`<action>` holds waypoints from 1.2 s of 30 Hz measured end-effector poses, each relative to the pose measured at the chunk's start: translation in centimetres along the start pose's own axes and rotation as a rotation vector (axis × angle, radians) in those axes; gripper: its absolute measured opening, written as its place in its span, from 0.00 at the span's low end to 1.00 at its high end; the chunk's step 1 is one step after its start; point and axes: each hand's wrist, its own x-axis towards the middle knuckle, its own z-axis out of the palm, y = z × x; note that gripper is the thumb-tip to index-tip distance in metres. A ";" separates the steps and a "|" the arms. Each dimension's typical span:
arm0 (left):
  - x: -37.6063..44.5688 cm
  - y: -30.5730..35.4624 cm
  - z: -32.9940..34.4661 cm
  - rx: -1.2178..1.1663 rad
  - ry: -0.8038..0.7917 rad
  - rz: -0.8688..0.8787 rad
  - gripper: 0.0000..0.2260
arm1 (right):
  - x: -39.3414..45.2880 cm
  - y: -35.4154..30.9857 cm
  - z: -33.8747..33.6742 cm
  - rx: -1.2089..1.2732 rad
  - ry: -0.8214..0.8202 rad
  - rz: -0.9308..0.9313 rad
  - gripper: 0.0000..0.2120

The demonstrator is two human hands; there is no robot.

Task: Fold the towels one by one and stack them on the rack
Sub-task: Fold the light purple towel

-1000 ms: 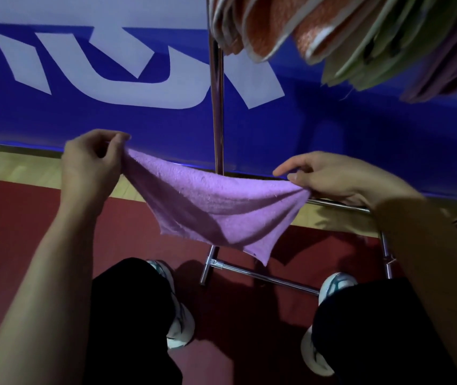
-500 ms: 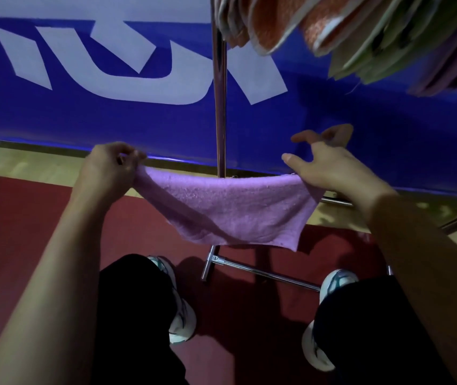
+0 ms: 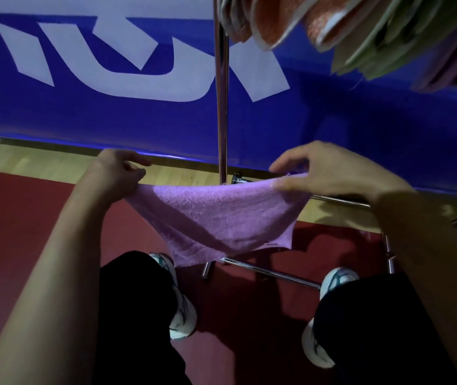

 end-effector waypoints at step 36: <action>-5.4 11.3 5.3 -0.540 -0.268 0.303 0.14 | 2.0 -0.9 6.7 -0.061 -0.146 -0.203 0.28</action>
